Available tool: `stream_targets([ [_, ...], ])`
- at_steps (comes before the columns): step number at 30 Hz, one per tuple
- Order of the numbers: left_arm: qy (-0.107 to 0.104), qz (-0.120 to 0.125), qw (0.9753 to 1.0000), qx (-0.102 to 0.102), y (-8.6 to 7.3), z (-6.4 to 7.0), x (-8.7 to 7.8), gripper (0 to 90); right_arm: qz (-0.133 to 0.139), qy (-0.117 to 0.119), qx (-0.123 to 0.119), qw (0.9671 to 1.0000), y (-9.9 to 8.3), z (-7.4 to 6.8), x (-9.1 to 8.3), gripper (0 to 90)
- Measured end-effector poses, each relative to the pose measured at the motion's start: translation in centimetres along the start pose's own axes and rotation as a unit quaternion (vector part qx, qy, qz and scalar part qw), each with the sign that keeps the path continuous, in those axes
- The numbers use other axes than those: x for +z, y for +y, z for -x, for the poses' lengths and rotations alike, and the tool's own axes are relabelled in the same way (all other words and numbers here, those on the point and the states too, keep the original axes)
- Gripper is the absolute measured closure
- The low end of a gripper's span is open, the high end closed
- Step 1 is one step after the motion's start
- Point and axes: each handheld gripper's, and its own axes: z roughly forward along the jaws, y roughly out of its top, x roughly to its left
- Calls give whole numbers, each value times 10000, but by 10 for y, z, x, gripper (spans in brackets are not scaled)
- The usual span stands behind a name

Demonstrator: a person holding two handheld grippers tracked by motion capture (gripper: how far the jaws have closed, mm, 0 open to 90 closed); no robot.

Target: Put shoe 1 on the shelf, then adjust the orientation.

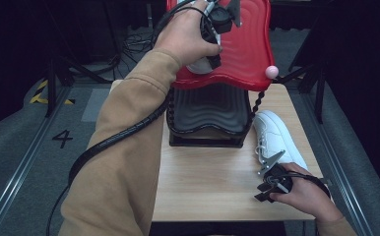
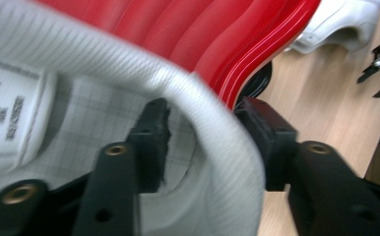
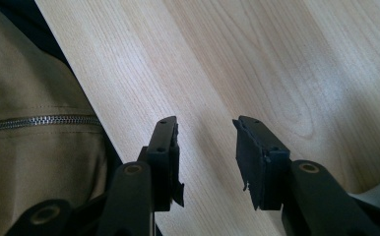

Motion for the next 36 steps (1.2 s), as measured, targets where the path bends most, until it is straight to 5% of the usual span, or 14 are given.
stream_targets([
  [6, 90, 402, 9991, -107, -8, 5, -23, 456, 0, -8, -37, 10000, 2, 0, 1, 609],
  [13, 200, 945, 9951, 193, -24, 29, -56, 456, -16, -17, -146, 9999, 6, -3, 4, 604],
  [18, 157, 1026, 9938, 389, -35, 45, -64, 447, 25, -22, -151, 9999, 6, -5, 2, 605],
  [25, -103, 990, 9941, 438, -47, 63, -51, 437, 12, -60, -77, 10000, 5, -2, 3, 606],
  [32, -482, 902, 9936, 470, -62, 75, -16, 431, 140, -28, -49, 9999, 6, 2, 0, 612],
  [36, -809, 1044, 9899, 522, -74, 80, 9, 435, 181, -17, -29, 9998, 5, 5, -1, 614],
])
